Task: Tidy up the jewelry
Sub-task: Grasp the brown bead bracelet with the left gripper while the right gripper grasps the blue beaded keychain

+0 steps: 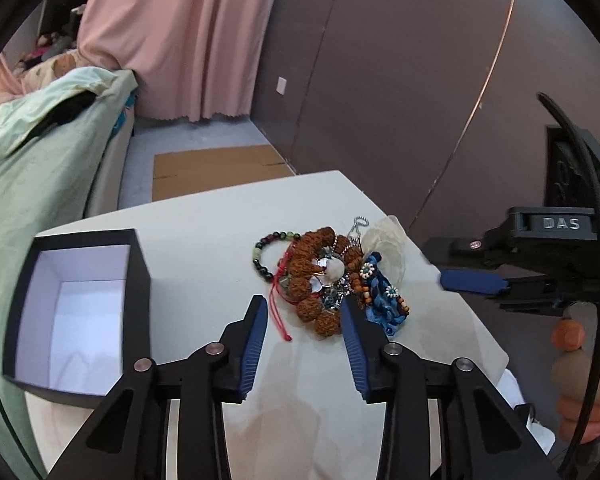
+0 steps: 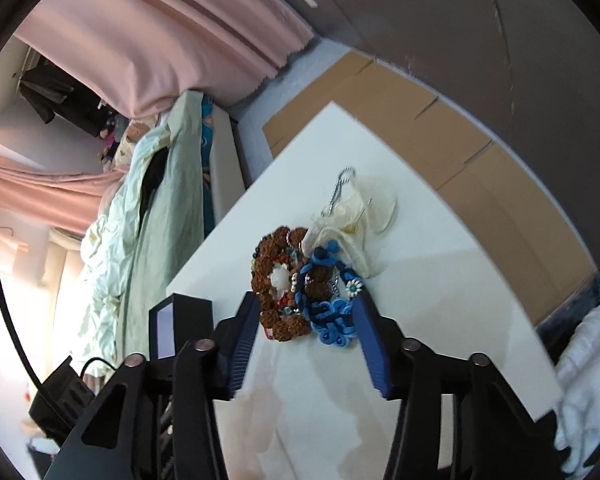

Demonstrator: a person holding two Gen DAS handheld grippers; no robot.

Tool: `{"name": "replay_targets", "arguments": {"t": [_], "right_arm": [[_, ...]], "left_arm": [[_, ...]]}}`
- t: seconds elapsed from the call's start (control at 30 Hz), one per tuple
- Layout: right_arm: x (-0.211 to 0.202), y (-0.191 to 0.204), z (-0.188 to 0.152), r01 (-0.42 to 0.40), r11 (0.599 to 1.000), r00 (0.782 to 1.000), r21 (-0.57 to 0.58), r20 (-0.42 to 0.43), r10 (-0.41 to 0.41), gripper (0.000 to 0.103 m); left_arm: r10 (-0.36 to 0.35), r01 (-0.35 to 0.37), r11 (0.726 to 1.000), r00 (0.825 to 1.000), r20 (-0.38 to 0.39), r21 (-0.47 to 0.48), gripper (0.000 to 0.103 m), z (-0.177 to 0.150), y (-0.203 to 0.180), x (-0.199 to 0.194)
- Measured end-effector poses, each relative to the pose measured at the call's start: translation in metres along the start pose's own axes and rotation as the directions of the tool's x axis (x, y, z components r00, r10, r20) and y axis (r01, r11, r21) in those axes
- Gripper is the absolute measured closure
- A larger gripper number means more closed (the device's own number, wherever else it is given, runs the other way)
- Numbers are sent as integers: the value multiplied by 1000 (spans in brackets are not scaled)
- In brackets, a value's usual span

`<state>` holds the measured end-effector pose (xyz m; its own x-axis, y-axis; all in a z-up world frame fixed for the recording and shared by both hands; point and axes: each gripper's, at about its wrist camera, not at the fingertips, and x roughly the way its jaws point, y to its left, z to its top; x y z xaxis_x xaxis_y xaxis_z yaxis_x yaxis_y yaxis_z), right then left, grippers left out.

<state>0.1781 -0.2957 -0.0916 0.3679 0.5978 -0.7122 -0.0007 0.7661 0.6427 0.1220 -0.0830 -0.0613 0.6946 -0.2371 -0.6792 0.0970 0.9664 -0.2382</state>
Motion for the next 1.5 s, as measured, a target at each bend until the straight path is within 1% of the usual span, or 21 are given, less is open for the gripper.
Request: {"name": "replay_targets", "arguments": {"t": [0.07,0.17,0.33,0.4,0.47,0.5,0.53,0.57,0.63,0.87,1.03,1.2,1.3,1.33,1.5], "right_arm": [[11,-1,3,-11,1000,1000,19,-25,12,59],[24,-2,9,-25,999,999,41,-47,27,60],[42,-4,16,-24,997,997,70,-71,29,60],[50,-3,17,-28,996,996,86,-87,36,66],[57,-5,20,-30,994,994,107,-106,42,79],[58,-6,20,-26,993,993,115,-107,39,81],[57,-7,21,-27,992,994,123,-104,40,89],[56,-8,22,-39,990,993,134,-102,53,93],[49,-8,21,-60,986,993,153,-88,74,93],[11,-5,16,-125,982,992,138,7,126,93],[2,-5,19,-113,986,993,125,33,110,93],[-2,-8,18,-117,984,993,134,33,114,93],[-4,-9,18,-115,984,993,133,37,111,93],[-5,-10,17,-115,984,993,133,40,111,93],[-14,-16,16,-126,983,991,136,59,119,93]], "left_arm": [[-8,8,1000,1000,-16,-2,69,1,0,7],[-15,15,1000,1000,-26,-4,70,2,1,15],[-30,29,999,999,-44,-21,72,6,5,29],[-30,28,999,998,-53,-31,72,8,9,35],[-30,28,999,998,-59,-38,72,9,11,38],[-31,28,999,998,-62,-42,72,10,12,41],[-31,28,999,997,-64,-43,72,10,12,42],[-31,28,999,997,-67,-44,72,10,12,43],[-32,29,999,997,-72,-46,72,10,11,45],[-12,9,1000,995,-98,-22,72,9,3,57],[10,-11,1000,994,-112,-11,72,5,-1,64],[25,-30,999,991,-131,-42,72,7,4,75],[35,-39,999,992,-125,-32,73,6,2,76],[31,-35,999,992,-124,-30,78,6,1,75],[20,-22,999,997,-78,-28,79,8,0,56]]}}
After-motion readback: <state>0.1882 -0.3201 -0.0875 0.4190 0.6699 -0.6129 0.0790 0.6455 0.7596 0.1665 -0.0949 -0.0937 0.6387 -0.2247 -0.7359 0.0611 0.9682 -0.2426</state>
